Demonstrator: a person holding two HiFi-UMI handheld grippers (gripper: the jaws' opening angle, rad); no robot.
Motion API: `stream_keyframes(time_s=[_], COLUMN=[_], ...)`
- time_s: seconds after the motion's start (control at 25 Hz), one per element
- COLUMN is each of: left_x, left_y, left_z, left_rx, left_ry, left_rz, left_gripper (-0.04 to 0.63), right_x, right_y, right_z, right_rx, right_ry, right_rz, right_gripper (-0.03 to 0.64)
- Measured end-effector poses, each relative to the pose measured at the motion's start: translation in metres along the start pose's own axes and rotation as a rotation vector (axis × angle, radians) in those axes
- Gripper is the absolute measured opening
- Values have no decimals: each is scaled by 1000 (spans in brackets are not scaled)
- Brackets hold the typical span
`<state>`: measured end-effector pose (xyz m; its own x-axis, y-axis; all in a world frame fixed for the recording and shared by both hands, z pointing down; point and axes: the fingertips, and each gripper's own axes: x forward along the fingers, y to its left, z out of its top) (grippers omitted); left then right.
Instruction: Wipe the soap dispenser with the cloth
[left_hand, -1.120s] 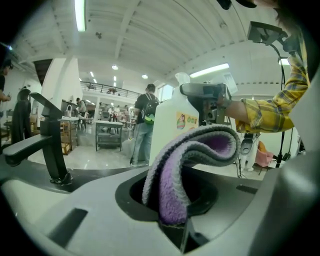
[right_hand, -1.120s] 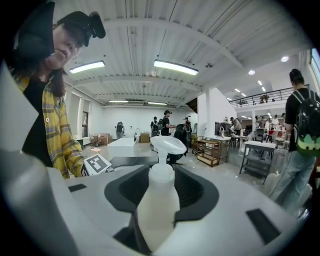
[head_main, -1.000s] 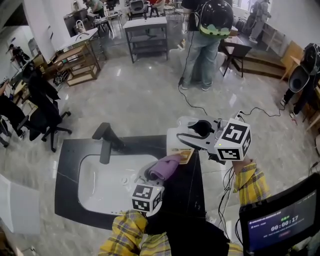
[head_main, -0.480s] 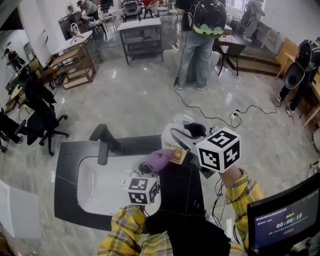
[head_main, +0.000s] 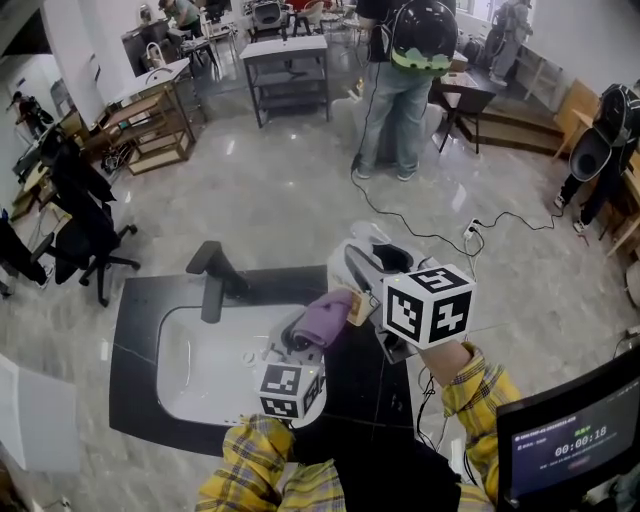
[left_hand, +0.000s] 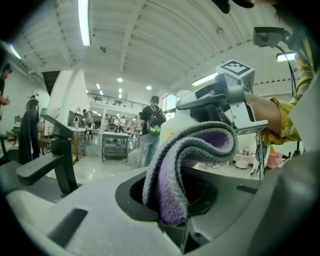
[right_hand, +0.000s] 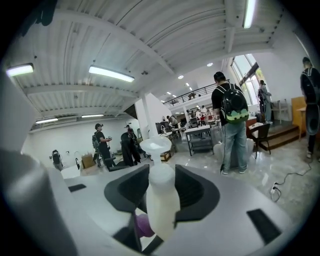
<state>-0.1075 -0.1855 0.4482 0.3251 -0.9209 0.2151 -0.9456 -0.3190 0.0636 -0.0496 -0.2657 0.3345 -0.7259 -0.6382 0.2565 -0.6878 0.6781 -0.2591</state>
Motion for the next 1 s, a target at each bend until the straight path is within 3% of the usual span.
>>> stream_keyframes(time_s=[0.16,0.36,0.64,0.8,1.0], left_x=[-14,-12,-1,8,14], left_y=[-23,-53,-67,-68,-74], left_z=[11,10,18,23,31], left_rx=[98,189,365,424,413], left_ry=[-68,-56,-74,-61,-55], left_rz=[-85,-156,-68,15,99], left_gripper=[72,72,72,72,72], right_x=[0,-2,-10,-19,-32], right_y=[5,8,10,0,-22], right_z=[-2,-1,2,7,9], right_rx=[53,119,67,22,40], right_ry=[-18,-12,0,-14,-48], right_rz=[-3,31,136,129,72], right_gripper=[149,149,149,149,140])
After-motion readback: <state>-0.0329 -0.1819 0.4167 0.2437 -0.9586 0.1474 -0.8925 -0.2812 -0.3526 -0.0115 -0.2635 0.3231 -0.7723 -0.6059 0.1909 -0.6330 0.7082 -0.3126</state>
